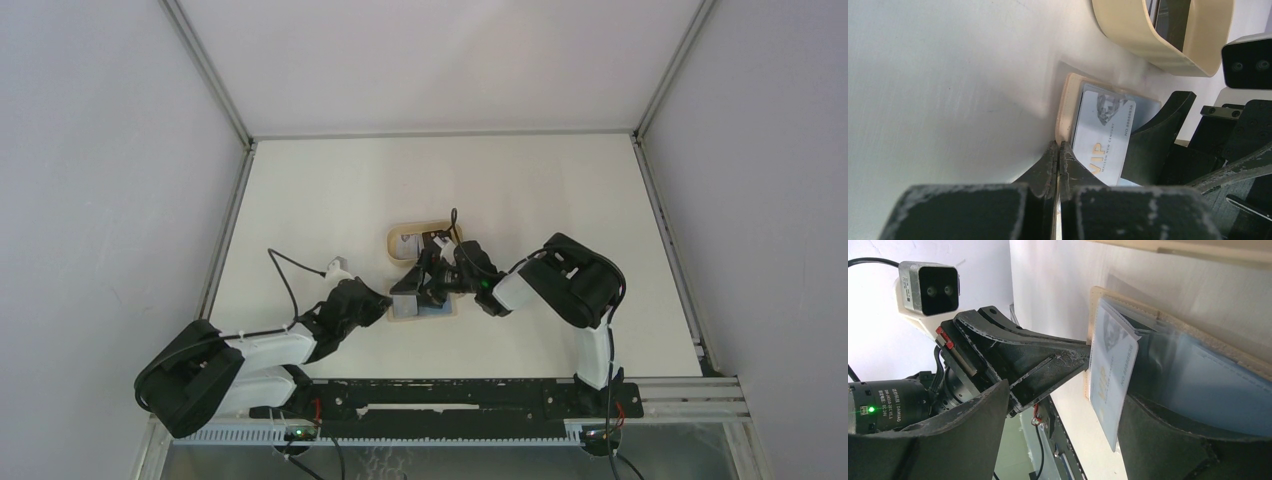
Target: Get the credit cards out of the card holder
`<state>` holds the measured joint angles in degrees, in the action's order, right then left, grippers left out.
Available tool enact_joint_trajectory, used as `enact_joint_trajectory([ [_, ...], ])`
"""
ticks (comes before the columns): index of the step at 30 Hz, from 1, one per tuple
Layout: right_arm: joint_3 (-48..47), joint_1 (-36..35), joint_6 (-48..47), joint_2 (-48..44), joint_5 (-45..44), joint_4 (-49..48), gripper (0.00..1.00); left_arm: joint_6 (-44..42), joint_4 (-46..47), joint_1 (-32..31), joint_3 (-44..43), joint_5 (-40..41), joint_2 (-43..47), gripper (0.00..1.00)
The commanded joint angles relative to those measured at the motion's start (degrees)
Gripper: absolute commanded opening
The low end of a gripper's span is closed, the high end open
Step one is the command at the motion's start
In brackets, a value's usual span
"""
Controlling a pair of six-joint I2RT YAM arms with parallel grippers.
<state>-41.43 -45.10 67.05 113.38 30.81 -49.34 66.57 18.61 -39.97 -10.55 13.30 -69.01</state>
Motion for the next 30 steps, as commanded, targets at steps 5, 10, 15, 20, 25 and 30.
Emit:
enact_joint_trajectory([
  [5,1.2,1.0,-0.8,-2.9,1.8,-0.5,0.82,-2.5,-13.1,-0.3,2.7,-1.3,-2.9,0.00],
  [10,3.6,3.0,-0.8,-3.9,2.8,-1.7,0.81,-2.4,-13.0,-0.3,2.7,-1.3,-3.1,0.00],
  [15,4.4,4.2,0.2,-3.9,4.1,-3.7,0.80,-2.4,-12.9,-0.3,2.7,-1.4,-3.2,0.00],
  [20,4.8,5.0,1.1,-4.5,5.2,-5.3,0.79,-2.3,-12.9,-0.2,2.9,-1.3,-2.8,0.00],
  [25,6.1,6.4,2.5,-5.0,6.3,-7.6,0.77,-2.2,-12.9,-0.2,3.1,-1.3,-2.8,0.00],
  [30,6.8,7.2,3.3,-5.0,7.3,-9.1,0.65,-2.2,-12.9,-0.2,3.0,-1.4,-3.0,0.00],
])
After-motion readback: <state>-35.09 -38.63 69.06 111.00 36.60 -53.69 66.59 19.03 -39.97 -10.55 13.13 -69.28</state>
